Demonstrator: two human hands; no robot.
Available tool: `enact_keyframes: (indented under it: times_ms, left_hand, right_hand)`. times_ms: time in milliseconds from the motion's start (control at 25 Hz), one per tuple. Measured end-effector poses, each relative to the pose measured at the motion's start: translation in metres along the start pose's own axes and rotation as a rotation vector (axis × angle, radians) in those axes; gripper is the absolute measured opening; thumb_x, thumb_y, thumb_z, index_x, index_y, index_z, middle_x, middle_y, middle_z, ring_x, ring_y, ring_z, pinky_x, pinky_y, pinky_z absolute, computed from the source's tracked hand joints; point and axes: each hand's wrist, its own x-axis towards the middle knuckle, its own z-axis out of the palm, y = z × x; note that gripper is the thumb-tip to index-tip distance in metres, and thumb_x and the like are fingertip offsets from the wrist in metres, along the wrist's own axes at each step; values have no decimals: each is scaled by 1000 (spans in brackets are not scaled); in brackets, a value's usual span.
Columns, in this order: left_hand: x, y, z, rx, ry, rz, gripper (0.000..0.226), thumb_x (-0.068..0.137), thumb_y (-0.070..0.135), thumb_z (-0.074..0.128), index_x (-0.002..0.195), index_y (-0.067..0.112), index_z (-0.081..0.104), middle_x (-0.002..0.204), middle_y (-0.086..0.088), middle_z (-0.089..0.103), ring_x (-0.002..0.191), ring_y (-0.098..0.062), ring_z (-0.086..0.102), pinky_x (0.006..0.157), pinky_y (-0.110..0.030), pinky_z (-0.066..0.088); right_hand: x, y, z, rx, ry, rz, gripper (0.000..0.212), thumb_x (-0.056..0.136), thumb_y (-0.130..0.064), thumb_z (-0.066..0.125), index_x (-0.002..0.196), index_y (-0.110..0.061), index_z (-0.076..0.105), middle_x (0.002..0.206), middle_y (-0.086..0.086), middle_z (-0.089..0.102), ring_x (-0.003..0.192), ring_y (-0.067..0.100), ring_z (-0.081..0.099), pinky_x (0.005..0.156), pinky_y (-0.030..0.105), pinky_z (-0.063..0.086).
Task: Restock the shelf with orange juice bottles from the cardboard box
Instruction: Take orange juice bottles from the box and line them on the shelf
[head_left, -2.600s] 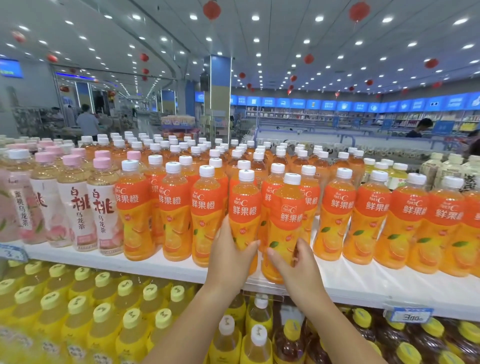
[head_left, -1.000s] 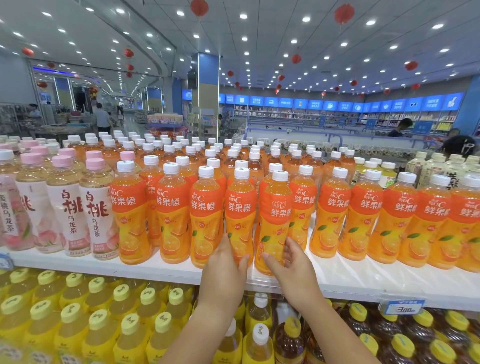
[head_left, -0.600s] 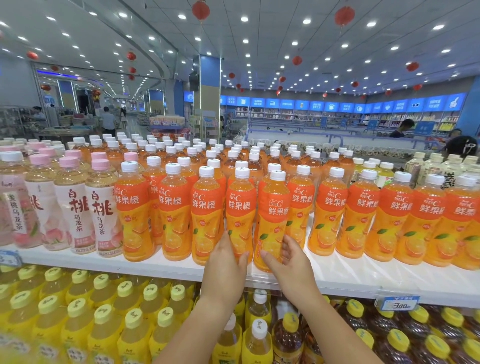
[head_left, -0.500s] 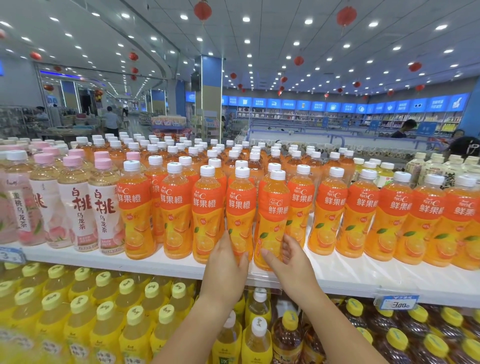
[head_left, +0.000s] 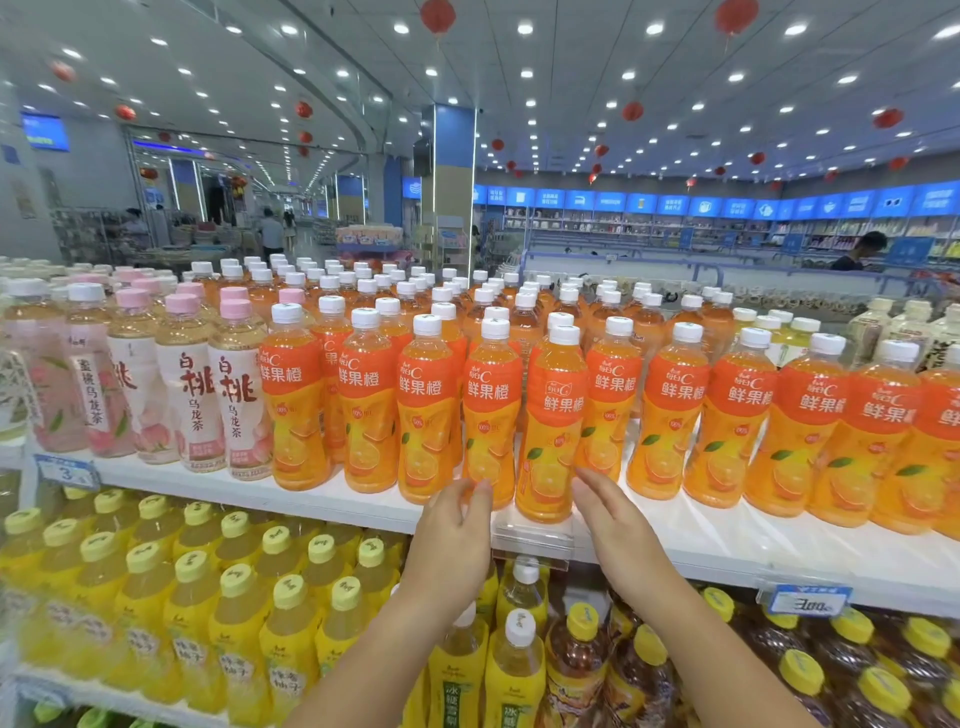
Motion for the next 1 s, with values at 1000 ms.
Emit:
enact_keyframes:
  times_ms: [1000]
  left_hand:
    - [-210, 38, 32, -129, -940, 173, 54, 105, 48, 38, 152, 22, 40, 145, 11, 46, 117, 0, 39, 95, -20, 26]
  right_hand:
    - [-340, -19, -36, -131, 737, 436, 52, 102, -49, 43, 150, -29, 39, 143, -11, 46, 119, 3, 42, 96, 26, 34]
